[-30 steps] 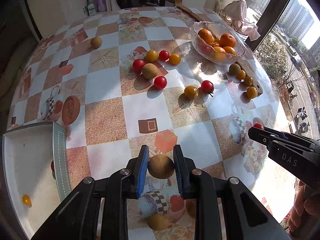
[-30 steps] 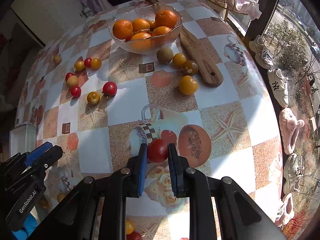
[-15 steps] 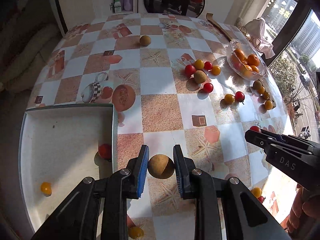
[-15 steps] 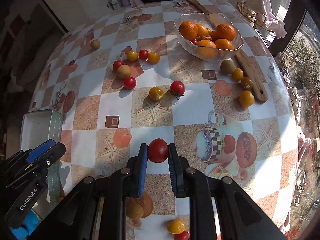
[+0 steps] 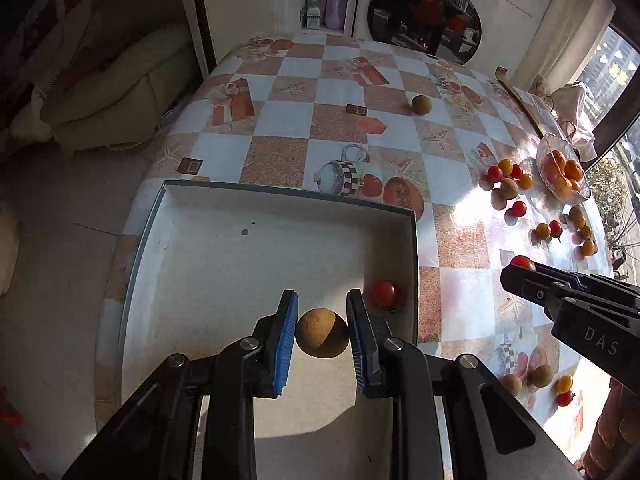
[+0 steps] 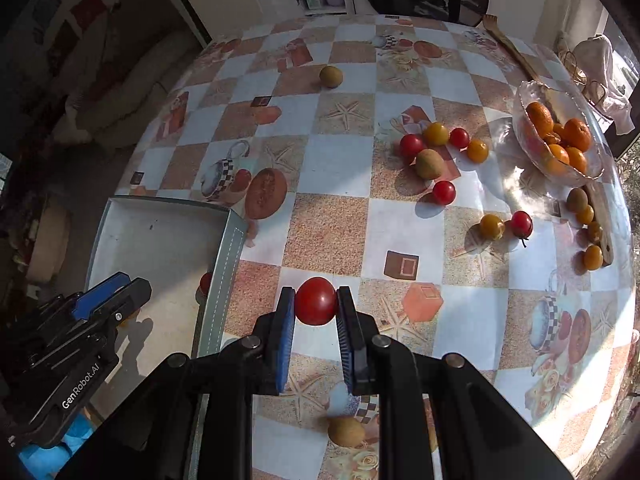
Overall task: Organize fruits
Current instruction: 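Carry the brown fruit with the left tool while the right tool carries the red tomato to the tray, then open the left tool over the tray while the right tool releases its red tomato there, then move both open tools back over the fruits on the table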
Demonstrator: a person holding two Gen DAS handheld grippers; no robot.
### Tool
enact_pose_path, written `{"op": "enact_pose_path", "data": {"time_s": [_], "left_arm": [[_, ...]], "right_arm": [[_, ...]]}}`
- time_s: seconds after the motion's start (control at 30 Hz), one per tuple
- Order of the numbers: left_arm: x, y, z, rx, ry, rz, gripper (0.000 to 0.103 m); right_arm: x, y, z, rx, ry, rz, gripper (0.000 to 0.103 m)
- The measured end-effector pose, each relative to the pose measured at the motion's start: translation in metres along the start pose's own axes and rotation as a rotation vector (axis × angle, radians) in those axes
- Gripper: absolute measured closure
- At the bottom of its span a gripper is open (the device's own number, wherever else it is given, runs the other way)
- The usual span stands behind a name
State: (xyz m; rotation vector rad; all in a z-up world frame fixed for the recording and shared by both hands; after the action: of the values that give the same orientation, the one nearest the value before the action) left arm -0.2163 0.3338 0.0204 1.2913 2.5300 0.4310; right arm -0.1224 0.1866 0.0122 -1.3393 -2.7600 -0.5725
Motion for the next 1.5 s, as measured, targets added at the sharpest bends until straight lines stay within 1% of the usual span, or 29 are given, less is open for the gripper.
{"op": "enact_pose_path", "data": {"time_s": [0.13,0.2,0.3,0.4,0.53,0.73,0.97,1.03,1.07,1.1,1.13,1.17,1.2,1.33,1.37,1.4,1.43,1.47,1.5], "left_arm": [[0.029,0.003,0.009,-0.003,0.052,-0.015,0.076],[0.041,0.004,0.015,0.004,0.062,-0.026,0.076],[0.056,0.006,0.026,0.015,0.092,-0.031,0.076],[0.064,0.008,0.036,0.029,0.108,-0.028,0.076],[0.069,0.008,0.044,0.039,0.113,-0.030,0.076],[0.069,0.005,0.049,0.054,0.111,-0.006,0.076],[0.066,0.003,0.051,0.063,0.108,0.013,0.076],[0.065,0.003,0.052,0.061,0.112,0.022,0.075],[0.065,0.003,0.051,0.060,0.116,0.024,0.068],[0.065,0.003,0.051,0.058,0.118,0.024,0.056],[0.066,0.003,0.049,0.045,0.121,0.022,0.028],[0.067,0.003,0.045,0.018,0.131,0.022,0.021],[0.066,0.003,0.041,-0.002,0.132,0.029,0.021],[0.067,0.001,0.041,0.018,0.125,0.039,0.021],[0.068,0.000,0.040,0.020,0.124,0.035,0.021],[0.068,-0.001,0.039,0.020,0.122,0.031,0.021],[0.069,-0.001,0.038,0.019,0.120,0.028,0.021],[0.068,-0.002,0.036,0.018,0.119,0.027,0.021],[0.068,-0.002,0.035,0.018,0.121,0.029,0.021]], "right_arm": [[0.034,0.011,0.010,0.010,0.043,-0.038,0.081],[0.049,0.017,0.017,0.015,0.071,-0.047,0.081],[0.066,0.024,0.031,0.036,0.106,-0.042,0.081],[0.079,0.032,0.044,0.053,0.119,-0.050,0.081],[0.090,0.036,0.063,0.084,0.110,-0.072,0.081],[0.092,0.038,0.082,0.125,0.092,-0.070,0.080],[0.096,0.040,0.093,0.145,0.055,-0.098,0.080],[0.098,0.043,0.094,0.150,0.047,-0.113,0.078],[0.099,0.044,0.095,0.152,0.051,-0.112,0.075],[0.100,0.045,0.095,0.154,0.060,-0.106,0.071],[0.101,0.046,0.096,0.156,0.066,-0.101,0.069],[0.101,0.047,0.096,0.154,0.071,-0.095,0.066],[0.101,0.048,0.095,0.151,0.073,-0.090,0.061],[0.099,0.052,0.091,0.133,0.101,-0.069,0.055],[0.097,0.052,0.089,0.128,0.112,-0.062,0.050],[0.098,0.052,0.086,0.122,0.131,-0.052,0.042],[0.098,0.053,0.084,0.116,0.150,-0.043,0.036],[0.098,0.052,0.080,0.107,0.169,-0.034,0.021],[0.097,0.051,0.076,0.095,0.171,-0.024,0.012]]}}
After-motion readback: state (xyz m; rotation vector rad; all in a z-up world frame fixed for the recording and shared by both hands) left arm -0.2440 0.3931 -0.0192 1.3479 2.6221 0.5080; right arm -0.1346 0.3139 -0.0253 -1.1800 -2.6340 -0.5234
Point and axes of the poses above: each gripper's, at about its wrist camera, not at the fingertips, and z roughly the way its jaws point, x to its left, y to its top, the point moved 5 cm from there along z, roughly the way its jaws point, and after that the axes turned 6 degrees about -z, right-handed, at the moved point
